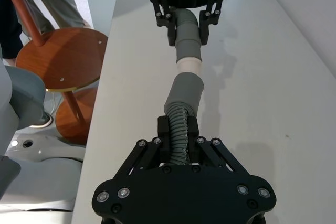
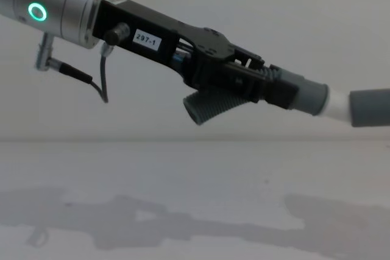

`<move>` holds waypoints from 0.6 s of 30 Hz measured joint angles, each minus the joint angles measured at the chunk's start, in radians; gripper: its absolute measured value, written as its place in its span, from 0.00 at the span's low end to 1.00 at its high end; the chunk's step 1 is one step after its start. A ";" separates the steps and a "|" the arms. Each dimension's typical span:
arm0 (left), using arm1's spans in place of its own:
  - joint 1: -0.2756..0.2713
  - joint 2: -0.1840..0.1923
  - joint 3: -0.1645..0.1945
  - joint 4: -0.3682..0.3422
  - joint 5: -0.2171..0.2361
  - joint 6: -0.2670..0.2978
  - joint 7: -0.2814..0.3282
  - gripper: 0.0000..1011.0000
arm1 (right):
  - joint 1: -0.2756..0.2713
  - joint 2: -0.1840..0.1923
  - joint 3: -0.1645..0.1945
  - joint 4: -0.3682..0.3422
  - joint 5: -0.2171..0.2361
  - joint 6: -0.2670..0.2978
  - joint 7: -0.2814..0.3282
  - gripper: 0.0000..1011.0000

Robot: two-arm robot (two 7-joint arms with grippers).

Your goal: Use both hands to pick up one end of the pipe from the table, align the ends, and insert them.

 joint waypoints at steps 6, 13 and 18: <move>0.009 0.007 -0.007 -0.014 -0.008 -0.006 0.019 0.35 | -0.002 0.001 -0.002 0.002 0.013 -0.003 0.001 0.18; 0.018 0.014 -0.013 -0.024 -0.019 -0.017 0.033 0.35 | -0.005 -0.003 0.000 0.011 0.038 -0.010 0.008 0.18; 0.021 0.019 -0.013 -0.026 -0.030 -0.024 0.032 0.35 | -0.007 -0.010 0.004 0.020 0.062 -0.014 0.016 0.18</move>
